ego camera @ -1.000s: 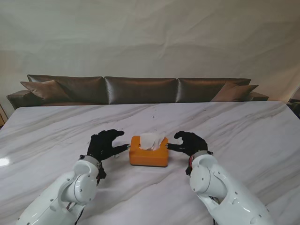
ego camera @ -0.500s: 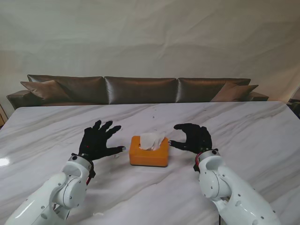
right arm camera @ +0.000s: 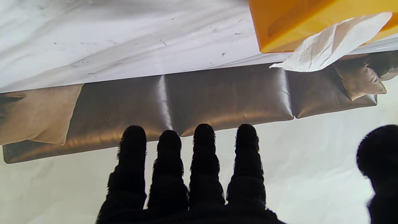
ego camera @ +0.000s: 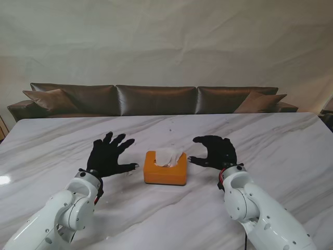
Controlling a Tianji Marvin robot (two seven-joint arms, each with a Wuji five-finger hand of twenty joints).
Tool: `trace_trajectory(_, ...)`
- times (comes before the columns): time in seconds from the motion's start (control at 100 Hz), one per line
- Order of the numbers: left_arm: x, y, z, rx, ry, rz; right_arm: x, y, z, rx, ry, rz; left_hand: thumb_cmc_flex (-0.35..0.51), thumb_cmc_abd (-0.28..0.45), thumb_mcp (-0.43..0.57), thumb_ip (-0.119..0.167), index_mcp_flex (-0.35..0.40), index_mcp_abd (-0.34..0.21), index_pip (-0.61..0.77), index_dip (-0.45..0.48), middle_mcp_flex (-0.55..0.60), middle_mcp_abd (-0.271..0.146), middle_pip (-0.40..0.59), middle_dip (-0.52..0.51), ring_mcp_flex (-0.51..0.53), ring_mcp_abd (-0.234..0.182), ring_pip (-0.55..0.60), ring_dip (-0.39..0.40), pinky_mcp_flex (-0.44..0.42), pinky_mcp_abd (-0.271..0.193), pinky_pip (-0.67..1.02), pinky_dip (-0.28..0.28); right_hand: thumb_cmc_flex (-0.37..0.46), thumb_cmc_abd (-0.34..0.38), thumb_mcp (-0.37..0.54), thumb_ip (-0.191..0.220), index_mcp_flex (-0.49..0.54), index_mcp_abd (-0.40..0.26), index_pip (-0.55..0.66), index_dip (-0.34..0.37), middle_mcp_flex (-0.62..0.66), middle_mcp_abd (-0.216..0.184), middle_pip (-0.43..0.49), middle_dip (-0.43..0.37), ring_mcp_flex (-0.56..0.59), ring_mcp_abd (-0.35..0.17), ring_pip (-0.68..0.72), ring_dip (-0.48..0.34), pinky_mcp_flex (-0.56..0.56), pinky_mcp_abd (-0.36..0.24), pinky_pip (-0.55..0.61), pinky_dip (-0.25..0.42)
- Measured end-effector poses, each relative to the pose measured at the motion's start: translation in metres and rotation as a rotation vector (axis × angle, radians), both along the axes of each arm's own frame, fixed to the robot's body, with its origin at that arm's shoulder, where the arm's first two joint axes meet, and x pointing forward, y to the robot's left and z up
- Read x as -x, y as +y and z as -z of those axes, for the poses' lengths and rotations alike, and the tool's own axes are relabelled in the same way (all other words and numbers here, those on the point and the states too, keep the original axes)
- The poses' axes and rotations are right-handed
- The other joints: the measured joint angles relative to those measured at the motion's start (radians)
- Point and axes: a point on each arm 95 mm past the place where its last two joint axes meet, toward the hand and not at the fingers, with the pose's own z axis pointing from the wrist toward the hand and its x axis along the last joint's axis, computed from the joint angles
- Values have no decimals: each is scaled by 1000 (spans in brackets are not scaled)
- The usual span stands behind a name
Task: Refill a tissue box and feed the first sheet
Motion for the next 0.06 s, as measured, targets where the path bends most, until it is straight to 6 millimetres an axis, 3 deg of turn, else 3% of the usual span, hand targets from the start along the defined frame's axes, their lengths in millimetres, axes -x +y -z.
trace_trajectory(0.06,0,1,0,4,-1,1,0,0,-1,6,-1,-3,0,0,0,0,0,0,0,0,0,0,0,0,0,0,0,0,0,0,0,0,0,0,0,0,0,0,6,-2,0,0,0,-1,0,0,0,0,0,0,0,0)
